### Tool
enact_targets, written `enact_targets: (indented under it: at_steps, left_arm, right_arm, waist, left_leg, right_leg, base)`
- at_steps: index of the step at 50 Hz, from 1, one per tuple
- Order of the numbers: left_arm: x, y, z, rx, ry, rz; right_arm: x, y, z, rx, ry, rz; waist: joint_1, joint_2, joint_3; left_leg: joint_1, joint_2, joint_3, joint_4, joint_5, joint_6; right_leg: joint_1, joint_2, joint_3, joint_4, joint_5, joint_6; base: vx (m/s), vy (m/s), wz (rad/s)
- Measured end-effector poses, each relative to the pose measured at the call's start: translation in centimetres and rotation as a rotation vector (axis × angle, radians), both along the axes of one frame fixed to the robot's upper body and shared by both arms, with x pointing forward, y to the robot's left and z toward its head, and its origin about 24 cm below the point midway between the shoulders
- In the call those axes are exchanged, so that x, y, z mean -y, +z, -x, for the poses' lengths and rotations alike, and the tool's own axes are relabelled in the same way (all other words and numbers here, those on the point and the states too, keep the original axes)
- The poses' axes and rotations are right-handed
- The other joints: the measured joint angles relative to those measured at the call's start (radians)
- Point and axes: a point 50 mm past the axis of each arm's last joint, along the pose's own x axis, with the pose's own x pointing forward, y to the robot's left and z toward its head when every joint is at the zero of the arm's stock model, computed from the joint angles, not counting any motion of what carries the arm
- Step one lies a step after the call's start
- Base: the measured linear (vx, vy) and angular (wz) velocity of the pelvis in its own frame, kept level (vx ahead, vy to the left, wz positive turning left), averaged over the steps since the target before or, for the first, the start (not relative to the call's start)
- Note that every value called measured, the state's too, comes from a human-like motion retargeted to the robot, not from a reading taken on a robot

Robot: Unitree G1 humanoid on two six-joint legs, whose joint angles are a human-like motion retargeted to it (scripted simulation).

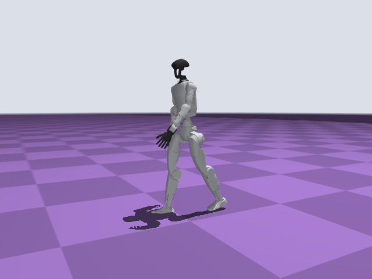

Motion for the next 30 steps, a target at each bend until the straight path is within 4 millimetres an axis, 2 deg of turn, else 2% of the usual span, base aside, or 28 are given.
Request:
enact_targets:
  at_steps: [3,6,8,10,12,15,18,22,26,28,30]
  left_arm:
    - [-1.0,-4.8,7.2,-0.273,-0.015,-0.047]
    - [-2.2,-7.8,15.3,-0.536,0.008,-0.076]
    - [-3.0,-8.7,20.0,-0.670,0.058,-0.087]
    - [-3.9,-9.0,24.0,-0.770,0.121,-0.097]
    - [-4.7,-8.9,27.0,-0.836,0.180,-0.098]
    - [-5.4,-8.5,30.6,-0.899,0.255,-0.086]
    - [-5.6,-8.2,32.7,-0.931,0.315,-0.063]
    - [-5.4,-8.1,33.3,-0.914,0.394,-0.028]
    - [-4.8,-8.4,31.4,-0.824,0.439,0.018]
    - [-4.5,-8.6,29.8,-0.769,0.435,0.039]
    - [-4.4,-8.7,28.1,-0.716,0.419,0.052]
  right_arm:
    - [0.5,0.6,-2.8,0.069,0.005,0.029]
    - [1.3,1.8,-6.4,0.184,-0.010,0.079]
    - [1.9,3.0,-9.4,0.285,-0.024,0.122]
    - [2.4,4.6,-12.6,0.392,-0.037,0.158]
    - [2.6,6.6,-15.8,0.501,-0.050,0.182]
    - [2.4,9.8,-20.2,0.659,-0.067,0.195]
    - [1.7,13.1,-23.9,0.801,-0.070,0.186]
    - [0.3,17.0,-27.2,0.967,-0.056,0.149]
    - [-1.5,19.2,-28.6,1.092,-0.047,0.073]
    - [-2.4,19.2,-28.5,1.113,-0.035,0.029]
    - [-3.2,18.2,-27.8,1.090,-0.003,-0.001]
  waist:
    - [0.044,-0.035,-0.026]
    - [0.076,-0.076,-0.067]
    - [0.100,-0.086,-0.092]
    - [0.141,-0.101,-0.093]
    - [0.194,-0.120,-0.080]
    - [0.275,-0.148,-0.052]
    - [0.340,-0.156,-0.022]
    - [0.409,-0.116,0.022]
    - [0.440,-0.052,0.077]
    - [0.438,-0.044,0.096]
    - [0.432,-0.052,0.097]
  left_leg:
    - [-0.036,-0.041,-0.004,0.156,0.133,0.022]
    - [-0.228,-0.079,0.041,0.495,0.217,0.048]
    - [-0.390,-0.077,0.085,0.719,0.224,0.072]
    - [-0.507,-0.070,0.130,0.856,0.187,0.110]
    - [-0.588,-0.063,0.178,0.900,0.119,0.152]
    - [-0.667,-0.057,0.239,0.838,0.039,0.197]
    - [-0.697,-0.048,0.263,0.631,0.050,0.199]
    - [-0.658,0.009,0.269,0.221,0.170,0.152]
    - [-0.596,0.092,0.307,-0.115,0.235,0.051]
    - [-0.594,0.113,0.333,-0.180,0.201,0.004]
    - [-0.603,0.124,0.365,-0.187,0.162,-0.021]
  right_leg:
    - [0.073,-0.034,0.033,0.000,-0.011,-0.019]
    - [0.115,-0.078,0.060,0.003,-0.053,-0.048]
    - [0.118,-0.088,0.071,0.023,-0.089,-0.065]
    - [0.130,-0.092,0.090,0.042,-0.121,-0.072]
    - [0.146,-0.094,0.121,0.058,-0.145,-0.075]
    - [0.173,-0.098,0.175,0.076,-0.176,-0.074]
    - [0.203,-0.089,0.224,0.089,-0.203,-0.075]
    - [0.266,-0.029,0.280,0.102,-0.244,-0.072]
    - [0.379,0.042,0.316,0.098,-0.288,-0.064]
    - [0.429,0.050,0.324,0.095,-0.304,-0.058]
    - [0.459,0.044,0.330,0.102,-0.315,-0.053]
  base:
    - [0.77,-0.21,-0.13]
    - [0.68,-0.20,0.02]
    - [0.60,-0.17,-0.03]
    - [0.58,-0.15,-0.45]
    - [0.56,-0.12,-0.84]
    - [0.55,-0.07,-1.02]
    - [0.54,-0.01,-1.00]
    - [0.56,0.05,-0.96]
    - [0.62,0.12,-0.69]
    - [0.63,0.16,-0.32]
    - [0.64,0.17,-0.20]
